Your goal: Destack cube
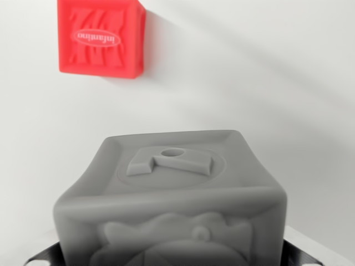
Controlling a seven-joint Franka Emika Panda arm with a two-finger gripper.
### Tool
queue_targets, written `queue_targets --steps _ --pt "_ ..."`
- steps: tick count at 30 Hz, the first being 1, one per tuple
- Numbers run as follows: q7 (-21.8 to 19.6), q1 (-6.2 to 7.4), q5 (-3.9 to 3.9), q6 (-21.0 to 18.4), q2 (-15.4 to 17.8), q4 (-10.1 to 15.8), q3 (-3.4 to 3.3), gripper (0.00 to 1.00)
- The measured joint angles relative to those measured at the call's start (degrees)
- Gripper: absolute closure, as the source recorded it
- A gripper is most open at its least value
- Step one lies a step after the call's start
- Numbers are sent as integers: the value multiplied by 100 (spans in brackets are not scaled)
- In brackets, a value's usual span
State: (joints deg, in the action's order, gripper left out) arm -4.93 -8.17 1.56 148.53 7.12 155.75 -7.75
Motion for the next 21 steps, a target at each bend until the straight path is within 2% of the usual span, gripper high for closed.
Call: queue_targets --steps 12,16,21 --pt "403 -120 19 153 -109 39 -189 100" --pt "443 -119 5 360 -308 50 -195 100" --pt "520 -106 -93 675 -658 54 -194 100"
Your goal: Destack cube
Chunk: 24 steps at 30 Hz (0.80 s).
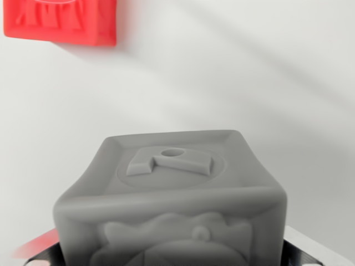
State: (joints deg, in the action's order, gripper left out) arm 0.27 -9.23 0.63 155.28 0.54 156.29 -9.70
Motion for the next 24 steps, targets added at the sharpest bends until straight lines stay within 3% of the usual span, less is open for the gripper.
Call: queue_targets --steps 6,14,24 --pt "95 9 -129 283 -266 2 10 100" --pt "263 8 -368 701 -717 -15 70 100" --pt "488 -63 -675 1133 -1225 -86 223 100"
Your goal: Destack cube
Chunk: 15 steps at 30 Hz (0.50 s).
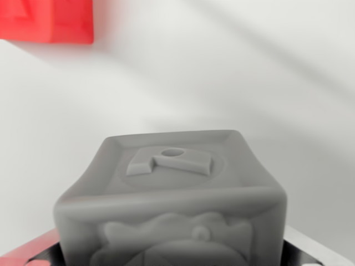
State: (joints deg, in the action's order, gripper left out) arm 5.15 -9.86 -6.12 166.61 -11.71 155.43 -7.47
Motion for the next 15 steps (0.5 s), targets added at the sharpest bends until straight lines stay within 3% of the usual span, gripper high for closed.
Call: queue_targets --steps 6,15 --pt "94 -93 -123 205 -256 -47 120 100" --pt "170 -249 -203 452 -576 -124 293 100"
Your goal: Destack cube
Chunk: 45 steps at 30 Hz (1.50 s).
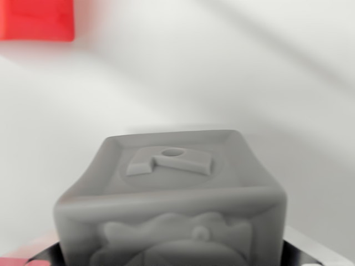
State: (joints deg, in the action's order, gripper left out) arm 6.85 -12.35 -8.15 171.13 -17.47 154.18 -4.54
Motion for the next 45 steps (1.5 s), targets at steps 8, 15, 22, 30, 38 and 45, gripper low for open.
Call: queue_targets --steps 8,15,22,30,38,45 --pt "8 -120 -8 159 -213 -57 121 100" --pt "8 -179 -8 259 -345 -98 181 100" --pt "8 -208 -8 297 -394 -111 207 100" --pt "8 -214 -8 304 -403 -114 213 0" --pt "8 -214 -8 304 -403 -115 213 0" --pt "8 -214 -8 304 -403 -115 213 0"
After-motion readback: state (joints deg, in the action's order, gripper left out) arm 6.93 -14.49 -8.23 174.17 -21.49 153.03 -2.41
